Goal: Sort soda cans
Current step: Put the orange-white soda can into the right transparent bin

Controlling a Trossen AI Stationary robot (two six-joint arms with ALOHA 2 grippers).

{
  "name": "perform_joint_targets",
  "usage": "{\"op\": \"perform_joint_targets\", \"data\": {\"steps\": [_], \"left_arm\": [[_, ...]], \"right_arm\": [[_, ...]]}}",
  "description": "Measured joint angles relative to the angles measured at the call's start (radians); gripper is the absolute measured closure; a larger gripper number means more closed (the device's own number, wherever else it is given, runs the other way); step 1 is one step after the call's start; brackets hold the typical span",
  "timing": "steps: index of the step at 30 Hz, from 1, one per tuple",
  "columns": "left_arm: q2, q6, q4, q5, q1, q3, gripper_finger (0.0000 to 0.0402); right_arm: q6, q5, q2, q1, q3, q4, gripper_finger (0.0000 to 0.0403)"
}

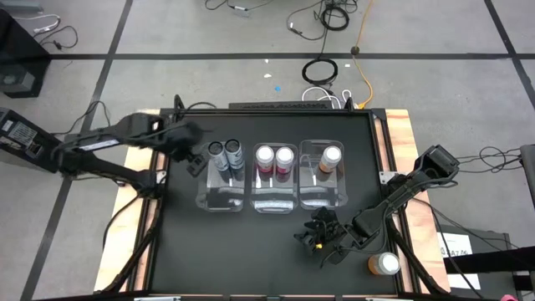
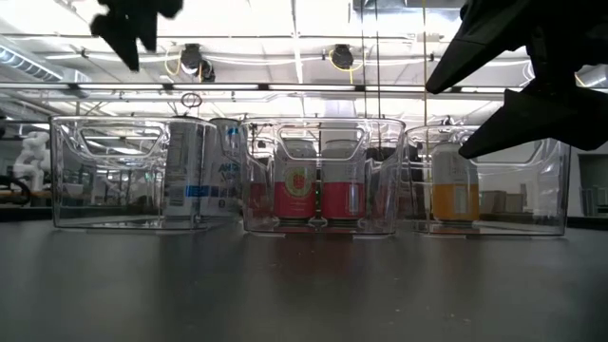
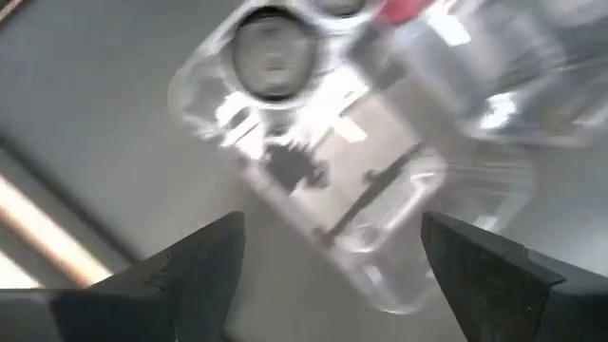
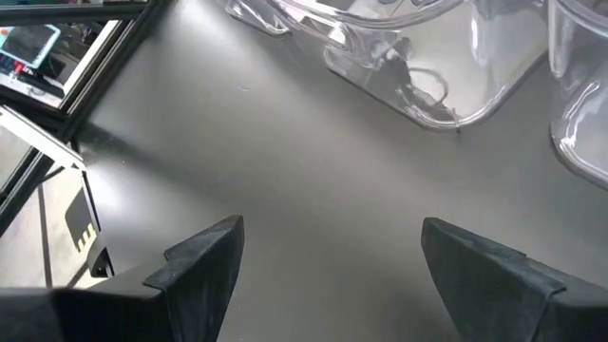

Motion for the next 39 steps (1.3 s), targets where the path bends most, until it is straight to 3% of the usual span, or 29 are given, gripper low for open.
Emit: {"op": "perform_joint_targets", "data": {"steps": [7,11,16,22,30,34,39], "left_arm": [[-0.103,-0.186,0.184,-0.087,-0.298,-0.054,0.0074],[-0.098,-0.242,0.289,-0.179,-0.471,-0.098,0.0074],[-0.063,-0.306,0.406,-0.248,-0.610,-0.201,0.0074],[-0.012,-0.425,0.495,-0.276,-0.684,-0.335,0.0074],[0.051,-0.482,0.743,-0.278,-0.756,-0.457,0.0074],[0.089,-0.481,0.885,-0.288,-0.797,-0.471,0.0074],[0.132,-0.482,0.934,-0.318,-0.845,-0.472,0.0074]], "right_arm": [[0.024,0.016,0.000,0.000,0.000,0.002,0.0090],[0.022,0.048,0.000,0.000,0.004,0.047,0.0090],[-0.025,0.056,0.000,0.000,0.089,-0.023,0.0090],[-0.052,0.032,0.000,-0.003,0.330,-0.430,0.0090],[0.001,-0.116,0.000,-0.006,0.695,-0.982,0.0090],[0.033,-0.242,0.000,0.002,0.768,-1.159,0.0090],[0.052,-0.453,0.000,0.029,0.775,-1.293,0.0090]]}}
